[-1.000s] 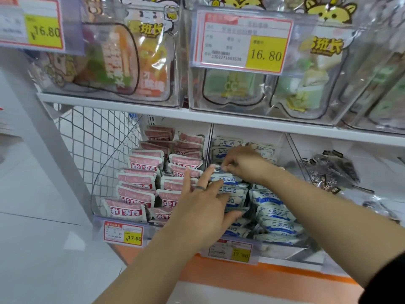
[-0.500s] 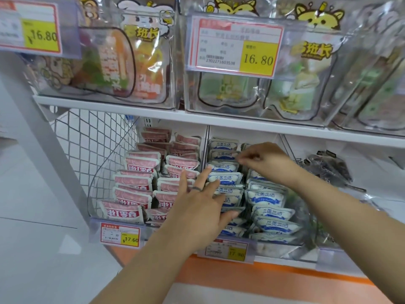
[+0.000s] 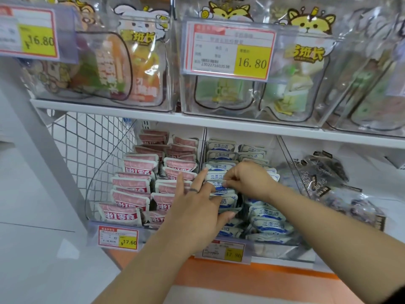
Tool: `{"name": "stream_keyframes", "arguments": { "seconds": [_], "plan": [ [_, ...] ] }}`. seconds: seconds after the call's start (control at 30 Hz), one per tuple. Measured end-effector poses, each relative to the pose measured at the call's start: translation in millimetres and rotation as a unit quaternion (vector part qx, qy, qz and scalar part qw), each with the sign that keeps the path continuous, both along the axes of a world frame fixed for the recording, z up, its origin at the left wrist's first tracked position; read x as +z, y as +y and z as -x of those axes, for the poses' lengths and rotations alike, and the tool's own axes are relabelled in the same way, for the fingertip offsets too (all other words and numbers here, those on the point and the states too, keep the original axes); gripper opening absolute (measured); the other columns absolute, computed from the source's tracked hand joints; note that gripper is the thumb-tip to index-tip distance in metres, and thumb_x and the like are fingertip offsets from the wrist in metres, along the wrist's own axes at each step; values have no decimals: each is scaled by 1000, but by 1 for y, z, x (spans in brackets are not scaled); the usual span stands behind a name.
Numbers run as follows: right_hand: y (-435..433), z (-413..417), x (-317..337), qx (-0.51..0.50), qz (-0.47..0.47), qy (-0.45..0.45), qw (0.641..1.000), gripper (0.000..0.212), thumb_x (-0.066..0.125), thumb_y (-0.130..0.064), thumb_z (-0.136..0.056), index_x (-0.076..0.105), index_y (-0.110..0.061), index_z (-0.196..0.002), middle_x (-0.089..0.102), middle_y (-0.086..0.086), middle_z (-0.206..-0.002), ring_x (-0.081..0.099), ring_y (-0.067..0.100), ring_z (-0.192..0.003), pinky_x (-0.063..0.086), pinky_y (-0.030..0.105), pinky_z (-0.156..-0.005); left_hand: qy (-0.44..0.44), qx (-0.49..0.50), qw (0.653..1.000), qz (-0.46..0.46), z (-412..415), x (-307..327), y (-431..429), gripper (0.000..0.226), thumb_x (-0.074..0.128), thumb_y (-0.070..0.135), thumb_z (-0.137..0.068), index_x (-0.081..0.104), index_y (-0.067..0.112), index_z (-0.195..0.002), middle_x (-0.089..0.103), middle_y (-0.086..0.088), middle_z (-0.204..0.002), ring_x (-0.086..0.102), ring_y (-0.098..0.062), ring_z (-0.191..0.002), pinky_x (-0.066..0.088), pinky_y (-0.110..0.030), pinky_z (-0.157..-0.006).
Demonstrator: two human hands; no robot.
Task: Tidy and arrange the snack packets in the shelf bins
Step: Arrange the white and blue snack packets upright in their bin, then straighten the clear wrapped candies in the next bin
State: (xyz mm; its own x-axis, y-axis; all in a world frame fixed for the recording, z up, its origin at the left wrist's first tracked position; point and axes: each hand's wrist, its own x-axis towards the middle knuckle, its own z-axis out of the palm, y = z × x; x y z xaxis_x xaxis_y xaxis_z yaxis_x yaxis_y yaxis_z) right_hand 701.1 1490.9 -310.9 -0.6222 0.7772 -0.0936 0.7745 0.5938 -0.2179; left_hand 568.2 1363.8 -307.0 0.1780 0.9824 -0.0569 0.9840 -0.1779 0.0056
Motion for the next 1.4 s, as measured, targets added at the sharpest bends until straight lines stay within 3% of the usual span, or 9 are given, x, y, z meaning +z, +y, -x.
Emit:
{"name": "stream_keyframes", "arguments": {
  "seconds": [0.2, 0.33, 0.53, 0.7, 0.83, 0.97, 1.13, 1.3, 1.4],
  "plan": [
    [3, -1, 12, 15, 119, 31, 992, 27, 60, -29, -92, 66, -20, -67, 56, -7, -56, 45, 4, -52, 40, 27, -61, -5, 8, 1000, 18, 0, 5, 0, 64, 13, 62, -93, 44, 27, -138, 24, 2, -154, -16, -16, -145, -11, -58, -113],
    [-29, -29, 25, -5, 54, 96, 994, 23, 55, -27, -95, 71, -17, -109, 71, -6, -101, 64, 7, -91, 49, 29, -86, -9, 23, 999, 31, -4, 11, -2, 60, 21, 61, -93, 45, 27, -137, 22, 2, -155, -10, -17, -146, -9, -58, -112],
    [-83, -129, 45, -95, -36, 155, 983, 20, 59, -18, -92, 72, -17, -108, 65, -11, -102, 52, -12, -82, 34, -4, -67, -40, 30, 997, -57, -40, 14, -5, 47, 35, 50, -97, 40, 28, -139, 26, 5, -153, 4, -19, -146, -4, -55, -114],
    [-103, -203, 27, -162, -54, 70, 983, 22, 58, -23, -92, 70, -26, -111, 69, -7, -111, 61, 8, -92, 38, 15, -73, -97, -22, 994, -51, -88, 0, -14, 50, 24, 46, -101, 20, 30, -149, 15, 7, -158, 9, -14, -146, -2, -46, -117],
    [-116, -225, 10, -120, -62, 67, 989, 26, 58, -21, -93, 68, -18, -116, 62, -2, -127, 53, 13, -119, 33, 20, -100, -40, -50, 998, 23, -109, -15, -14, 56, 13, 52, -99, -2, 34, -150, -7, 9, -159, -9, -12, -146, -9, -49, -116],
    [-121, -238, 0, -101, -53, 103, 988, 41, 60, -46, -86, 65, -24, -121, 51, -6, -137, 40, 12, -131, 25, 26, -110, 18, -44, 997, 60, -118, -18, -7, 60, 6, 57, -96, -13, 34, -147, -22, 8, -155, -18, -13, -144, -15, -53, -114],
    [-114, -250, -12, -62, -158, 126, 977, 37, 51, -50, -82, 75, -27, -98, 70, -3, -110, 64, 20, -105, 51, 45, -88, -49, -5, 999, 19, -122, -17, -3, 62, 9, 60, -95, -2, 33, -150, -3, 12, -159, 0, -11, -146, -7, -47, -117],
    [-101, -248, -6, -157, -182, 279, 930, 23, 58, -26, -91, 75, -12, -85, 73, 3, -81, 66, 23, -80, 45, 21, -77, -215, 32, 965, -146, -138, -7, -11, 48, 35, 42, -98, 32, 29, -144, 36, 11, -146, 33, -14, -135, 19, -42, -116],
    [-99, -253, 3, -250, -163, 389, 871, 18, 60, -19, -92, 75, -11, -89, 70, 7, -70, 61, 22, -67, 41, 20, -62, -241, 0, 951, -193, -156, 6, -9, 41, 41, 37, -95, 48, 29, -134, 48, 12, -134, 40, -14, -127, 26, -39, -112]
  ]
}}
